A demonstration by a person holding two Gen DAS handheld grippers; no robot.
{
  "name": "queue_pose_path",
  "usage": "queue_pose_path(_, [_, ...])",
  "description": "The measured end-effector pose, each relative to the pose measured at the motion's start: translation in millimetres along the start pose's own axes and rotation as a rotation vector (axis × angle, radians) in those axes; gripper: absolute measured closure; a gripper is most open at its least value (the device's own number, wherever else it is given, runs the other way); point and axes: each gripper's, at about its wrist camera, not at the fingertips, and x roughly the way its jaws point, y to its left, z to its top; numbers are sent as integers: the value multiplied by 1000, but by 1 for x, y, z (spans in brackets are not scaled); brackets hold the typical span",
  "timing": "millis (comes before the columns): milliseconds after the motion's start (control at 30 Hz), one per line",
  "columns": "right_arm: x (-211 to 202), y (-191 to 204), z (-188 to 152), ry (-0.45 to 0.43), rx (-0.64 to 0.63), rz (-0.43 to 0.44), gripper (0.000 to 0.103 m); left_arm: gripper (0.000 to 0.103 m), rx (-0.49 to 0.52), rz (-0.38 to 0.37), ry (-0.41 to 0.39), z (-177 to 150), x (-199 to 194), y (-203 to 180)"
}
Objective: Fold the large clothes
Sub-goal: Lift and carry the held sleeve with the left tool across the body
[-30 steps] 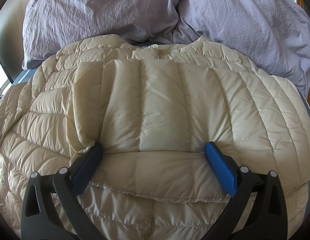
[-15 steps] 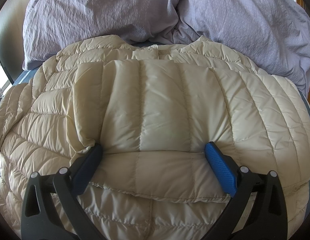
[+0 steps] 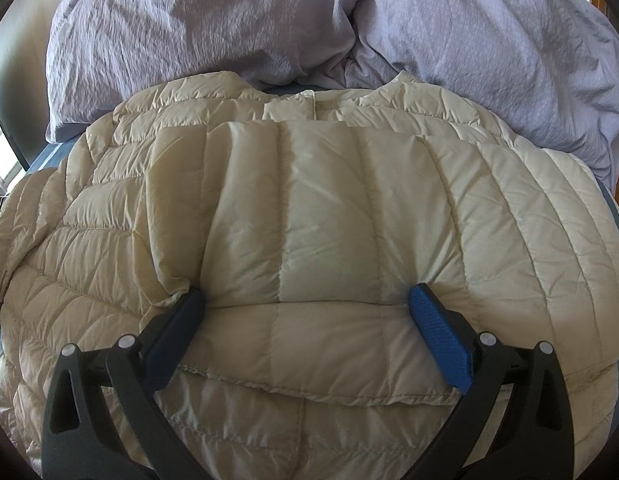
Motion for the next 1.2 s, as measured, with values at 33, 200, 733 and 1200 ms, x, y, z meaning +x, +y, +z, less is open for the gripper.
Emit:
queue_pose_path(33, [0,0,0,0,1,0,2,97,20,-15,0,1,1,-13])
queue_pose_path(200, [2,0,2,13,-4,11,2,97,143,-79,10,-6,8,-78])
queue_pose_path(733, [-47,-28,0,-31,74,67,2,97,353,-280,117,-59,34,-216])
queue_pose_path(1200, [-71,-104,-24,-73,201,1,2,97,503,-371,274,-132,75,-307])
